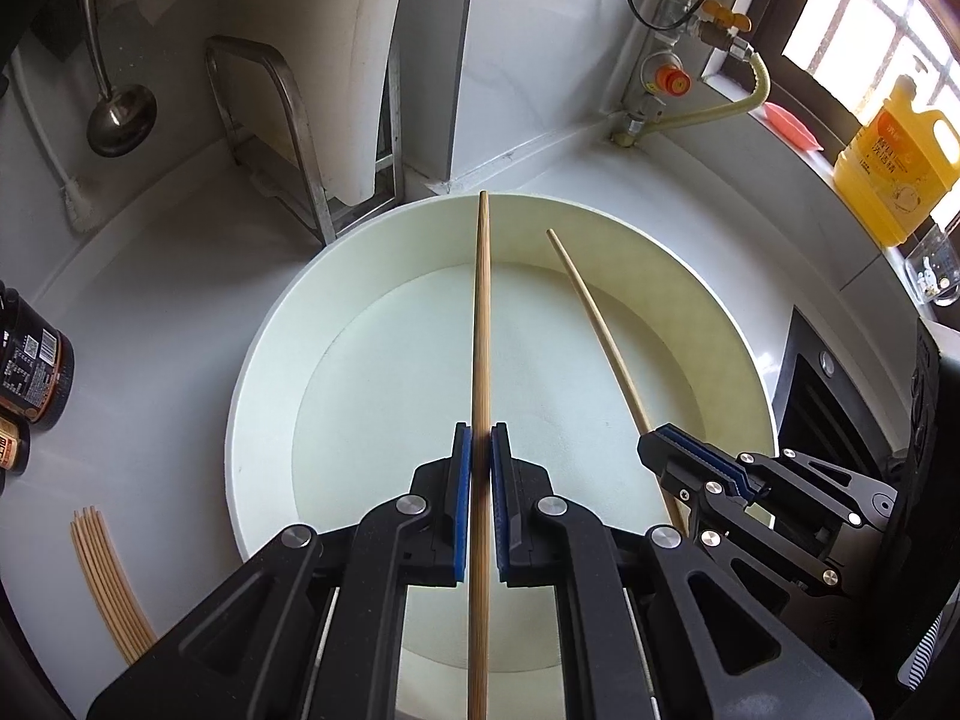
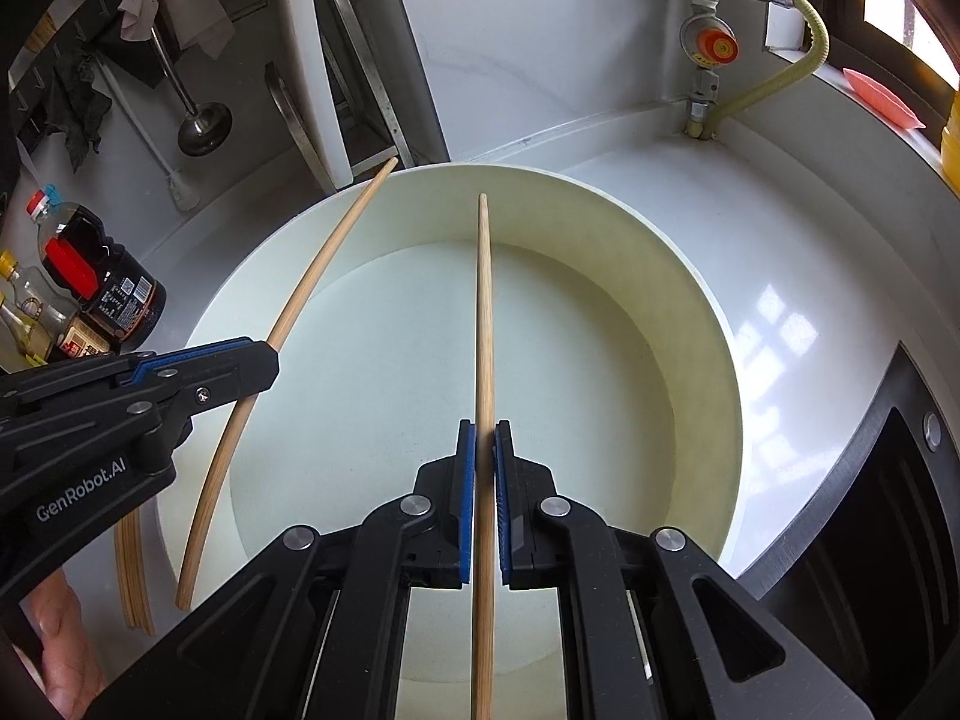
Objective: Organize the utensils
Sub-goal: 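Lower both chopsticks into the white basin and open both grippers, then withdraw both open grippers from the basin back to the chopstick bundle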
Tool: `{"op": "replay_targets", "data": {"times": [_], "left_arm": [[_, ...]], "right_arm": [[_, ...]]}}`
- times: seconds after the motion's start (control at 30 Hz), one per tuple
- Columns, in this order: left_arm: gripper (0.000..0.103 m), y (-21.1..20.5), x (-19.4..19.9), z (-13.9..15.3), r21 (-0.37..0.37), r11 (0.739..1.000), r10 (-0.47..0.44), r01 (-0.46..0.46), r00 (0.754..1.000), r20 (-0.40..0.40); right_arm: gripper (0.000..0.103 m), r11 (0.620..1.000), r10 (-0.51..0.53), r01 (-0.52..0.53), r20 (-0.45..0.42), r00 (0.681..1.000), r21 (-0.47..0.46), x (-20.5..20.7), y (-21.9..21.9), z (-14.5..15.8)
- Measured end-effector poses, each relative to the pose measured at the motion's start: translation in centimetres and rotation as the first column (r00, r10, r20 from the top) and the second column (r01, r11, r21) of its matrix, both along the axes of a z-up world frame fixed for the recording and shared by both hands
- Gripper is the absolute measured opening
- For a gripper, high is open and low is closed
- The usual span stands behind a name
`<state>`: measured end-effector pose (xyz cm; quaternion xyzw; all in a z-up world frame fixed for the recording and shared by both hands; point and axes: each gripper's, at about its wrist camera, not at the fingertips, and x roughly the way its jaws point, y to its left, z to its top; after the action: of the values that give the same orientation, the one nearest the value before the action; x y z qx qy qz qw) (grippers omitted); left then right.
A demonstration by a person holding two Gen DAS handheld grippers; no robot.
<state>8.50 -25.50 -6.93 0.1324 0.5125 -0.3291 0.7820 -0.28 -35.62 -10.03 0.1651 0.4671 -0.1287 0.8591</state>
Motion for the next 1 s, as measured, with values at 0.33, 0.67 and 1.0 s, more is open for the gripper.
{"op": "replay_targets", "data": {"times": [0.33,0.67,1.0], "left_arm": [[0.007,-0.3,0.8,-1.8,0.064,0.998,0.011,-0.010,1.000,-0.026],[0.057,1.2,1.1,-1.3,0.092,0.993,0.069,-0.071,0.997,0.018],[0.067,2.9,0.2,0.8,0.077,0.993,0.084,-0.088,0.995,0.060]], "right_arm": [[0.006,1.000,-0.008,0.009,-0.024,1.000,0.016,0.3,-0.6,-1.2],[0.015,1.000,-0.022,0.022,-0.010,1.000,0.001,-0.1,-0.8,-0.3],[0.020,1.000,-0.029,0.029,0.015,0.999,0.001,-1.6,-0.4,1.0]]}}
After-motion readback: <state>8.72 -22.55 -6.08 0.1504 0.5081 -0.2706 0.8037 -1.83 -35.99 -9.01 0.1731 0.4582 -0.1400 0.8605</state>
